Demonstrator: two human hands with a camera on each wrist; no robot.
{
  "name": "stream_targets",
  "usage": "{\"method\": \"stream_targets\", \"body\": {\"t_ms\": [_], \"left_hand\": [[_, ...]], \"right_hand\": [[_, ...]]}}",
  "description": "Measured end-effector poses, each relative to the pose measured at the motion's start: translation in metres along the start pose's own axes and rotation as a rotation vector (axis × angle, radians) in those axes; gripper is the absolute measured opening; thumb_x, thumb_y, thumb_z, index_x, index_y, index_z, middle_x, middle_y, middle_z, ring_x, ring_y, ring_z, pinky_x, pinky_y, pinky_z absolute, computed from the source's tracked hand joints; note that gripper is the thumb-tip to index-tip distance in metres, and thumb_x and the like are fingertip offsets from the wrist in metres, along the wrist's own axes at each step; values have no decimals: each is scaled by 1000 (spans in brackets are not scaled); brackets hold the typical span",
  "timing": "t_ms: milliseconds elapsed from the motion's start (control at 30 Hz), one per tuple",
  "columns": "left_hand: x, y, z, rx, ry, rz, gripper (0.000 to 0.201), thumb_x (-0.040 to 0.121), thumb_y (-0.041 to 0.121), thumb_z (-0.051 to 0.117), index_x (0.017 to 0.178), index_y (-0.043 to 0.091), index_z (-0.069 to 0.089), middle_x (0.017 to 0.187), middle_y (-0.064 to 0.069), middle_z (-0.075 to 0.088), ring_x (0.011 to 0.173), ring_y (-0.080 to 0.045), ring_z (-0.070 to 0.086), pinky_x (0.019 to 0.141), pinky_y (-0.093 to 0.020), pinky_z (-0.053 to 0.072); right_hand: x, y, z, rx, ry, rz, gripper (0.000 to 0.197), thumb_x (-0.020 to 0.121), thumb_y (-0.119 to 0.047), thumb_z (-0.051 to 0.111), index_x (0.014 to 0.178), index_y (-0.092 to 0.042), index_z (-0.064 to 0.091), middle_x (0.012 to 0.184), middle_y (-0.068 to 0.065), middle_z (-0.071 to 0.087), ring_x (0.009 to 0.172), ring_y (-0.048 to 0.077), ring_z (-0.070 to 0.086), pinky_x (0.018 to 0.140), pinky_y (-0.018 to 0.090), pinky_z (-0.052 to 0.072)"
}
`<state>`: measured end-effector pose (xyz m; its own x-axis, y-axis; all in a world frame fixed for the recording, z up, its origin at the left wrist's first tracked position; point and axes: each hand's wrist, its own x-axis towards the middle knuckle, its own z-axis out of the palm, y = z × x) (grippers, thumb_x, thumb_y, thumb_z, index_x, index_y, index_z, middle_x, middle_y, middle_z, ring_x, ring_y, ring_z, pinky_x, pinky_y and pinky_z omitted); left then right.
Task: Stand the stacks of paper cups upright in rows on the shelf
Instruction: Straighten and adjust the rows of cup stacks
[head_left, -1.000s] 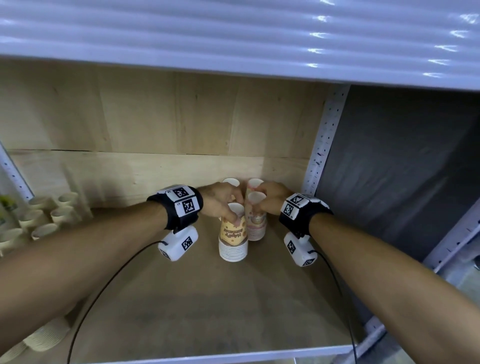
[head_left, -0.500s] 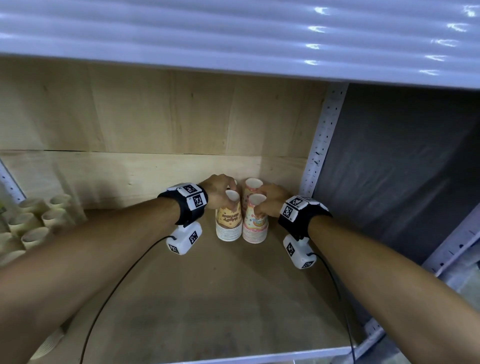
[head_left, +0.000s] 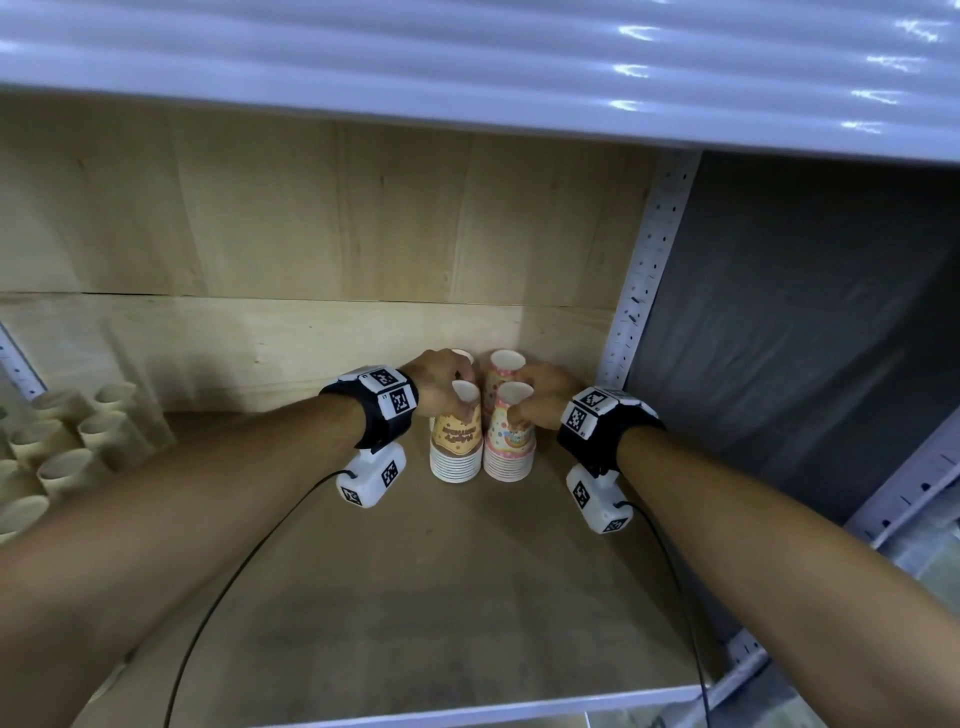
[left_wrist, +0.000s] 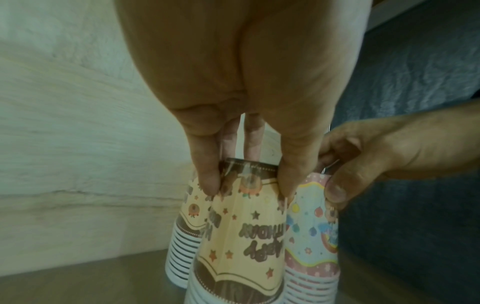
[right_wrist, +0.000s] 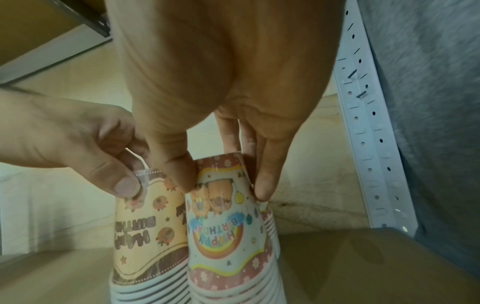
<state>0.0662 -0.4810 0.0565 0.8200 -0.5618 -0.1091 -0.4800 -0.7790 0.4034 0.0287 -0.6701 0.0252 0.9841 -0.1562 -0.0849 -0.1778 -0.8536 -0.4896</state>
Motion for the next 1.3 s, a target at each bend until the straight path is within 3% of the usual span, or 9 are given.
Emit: {"method": "stream_targets", "body": {"t_ms": [267, 400, 500, 567, 667, 833, 1000, 1167, 1300], "left_hand": [[-4, -1, 2, -8, -8, 2, 47, 77, 28, 80, 119, 23, 59, 113, 0, 59, 98, -21, 58, 77, -29, 47], [-6, -1, 2, -17, -12, 7, 48, 77, 27, 80, 119, 23, 57, 117, -2, 60, 101, -21, 58, 78, -30, 47], [-12, 1, -1, -54, -5, 26, 57, 78, 27, 78, 128, 24, 51, 117, 1, 59, 106, -21, 58, 82, -30, 47], [-19, 0, -8, -44, 7, 25, 68, 79, 35, 77, 137, 26, 44, 126, -1, 60, 113, -21, 58, 88, -32, 48], [-34, -7, -30, 58, -19, -10, 69, 83, 44, 72, 142, 25, 41, 130, -2, 56, 114, -21, 55, 87, -29, 43], [-69, -30, -85, 179, -64, -151, 60, 81, 53, 71, 133, 30, 51, 118, 8, 51, 114, -19, 55, 96, -34, 46], [-120, -67, -138, 135, -29, -303, 55, 75, 47, 78, 123, 33, 55, 110, 0, 63, 97, -19, 65, 73, -27, 54], [-184, -113, -167, 142, -34, -457, 55, 70, 40, 83, 119, 30, 60, 104, -5, 69, 91, -23, 69, 81, -37, 60], [-238, -147, -168, 102, -54, -544, 45, 76, 22, 83, 117, 19, 63, 92, -8, 69, 75, -22, 65, 65, -31, 58]], "right_hand": [[6, 6, 8, 38, 8, 8, 72, 39, -42, 68, 109, -26, 62, 107, -1, 66, 95, 20, 65, 79, 39, 59], [-5, 0, 3, 34, -1, 11, 67, 48, -35, 71, 114, -26, 60, 111, -1, 64, 99, 22, 64, 81, 40, 58], [-12, -4, -1, -4, -27, -24, 70, 52, -37, 73, 119, -29, 58, 117, -1, 62, 104, 22, 63, 85, 40, 57], [-14, -7, -9, -16, -37, -18, 68, 55, -39, 76, 120, -27, 59, 119, -1, 63, 105, 21, 62, 88, 40, 55], [-14, -19, -24, -8, 34, -19, 61, 59, -47, 77, 114, -24, 62, 113, -3, 64, 105, 22, 63, 89, 40, 54], [-21, -70, -47, -22, 125, -108, 52, 79, -32, 71, 127, -20, 55, 117, 0, 56, 104, 22, 56, 89, 30, 48], [-23, -139, -32, -77, 75, -246, 45, 83, -38, 70, 123, -23, 58, 121, 1, 58, 106, 20, 57, 83, 27, 45], [-36, -212, -2, -81, -6, -375, 41, 81, -42, 71, 118, -26, 61, 120, 1, 60, 106, 21, 59, 92, 32, 48], [-55, -268, 27, -72, -66, -500, 37, 77, -43, 73, 110, -32, 61, 112, -2, 63, 100, 19, 61, 88, 31, 49]]}}
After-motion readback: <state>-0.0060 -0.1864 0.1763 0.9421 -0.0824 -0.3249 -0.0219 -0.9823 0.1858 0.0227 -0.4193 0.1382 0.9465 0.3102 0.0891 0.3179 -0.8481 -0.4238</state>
